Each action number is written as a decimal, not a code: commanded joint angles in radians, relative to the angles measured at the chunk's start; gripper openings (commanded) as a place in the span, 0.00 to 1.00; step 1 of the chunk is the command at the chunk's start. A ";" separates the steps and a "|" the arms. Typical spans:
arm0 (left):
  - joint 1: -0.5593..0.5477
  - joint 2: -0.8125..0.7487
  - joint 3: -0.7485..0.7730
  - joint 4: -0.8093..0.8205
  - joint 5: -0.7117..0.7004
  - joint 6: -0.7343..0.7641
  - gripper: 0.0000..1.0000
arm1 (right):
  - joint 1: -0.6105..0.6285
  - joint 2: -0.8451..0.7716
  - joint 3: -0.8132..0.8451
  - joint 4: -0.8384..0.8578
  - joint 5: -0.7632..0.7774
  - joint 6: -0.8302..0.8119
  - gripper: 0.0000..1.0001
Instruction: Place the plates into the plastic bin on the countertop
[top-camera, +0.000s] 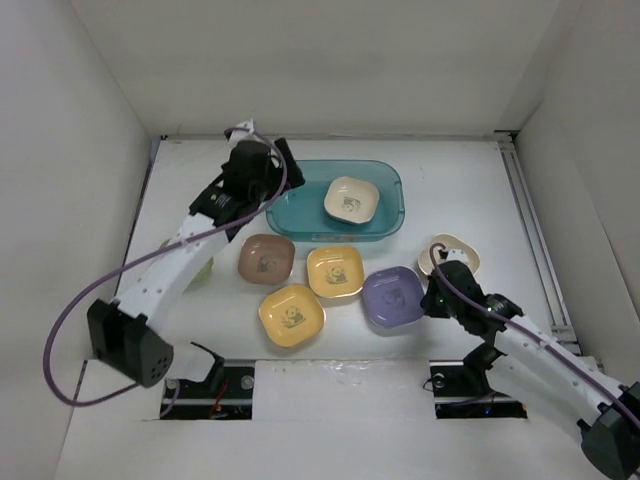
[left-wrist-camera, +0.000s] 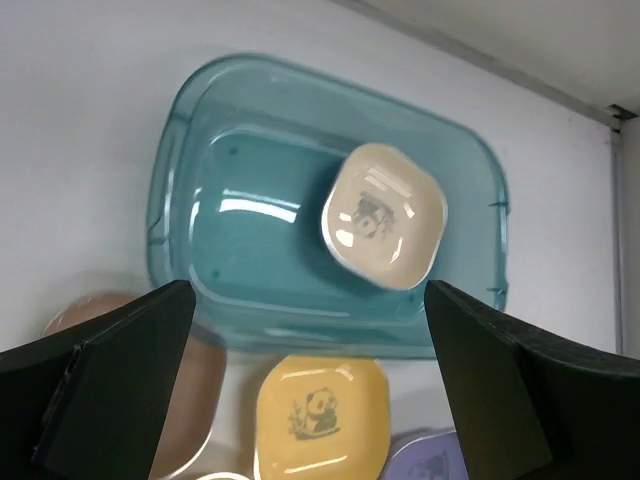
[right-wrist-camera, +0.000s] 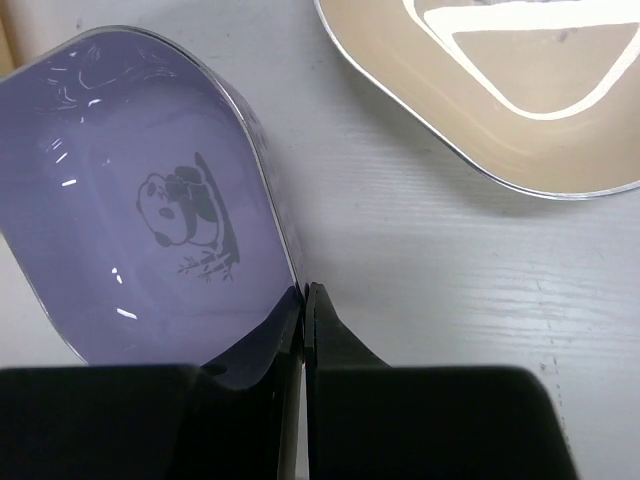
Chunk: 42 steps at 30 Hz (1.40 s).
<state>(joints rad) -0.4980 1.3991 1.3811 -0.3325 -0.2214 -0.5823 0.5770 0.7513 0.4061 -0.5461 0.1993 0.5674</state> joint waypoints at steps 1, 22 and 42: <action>-0.010 -0.124 -0.224 -0.017 -0.073 -0.116 1.00 | 0.009 -0.078 0.006 -0.061 0.066 0.066 0.00; -0.526 -0.405 -0.583 -0.390 -0.199 -0.660 1.00 | -0.023 0.440 0.698 0.110 0.179 -0.080 0.00; -0.711 -0.433 -0.807 -0.450 -0.211 -1.065 0.92 | -0.141 1.054 1.103 0.158 0.066 0.149 0.35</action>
<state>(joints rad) -1.2045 0.9855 0.5995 -0.7689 -0.3702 -1.5360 0.4328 1.8259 1.4448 -0.4599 0.2920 0.7124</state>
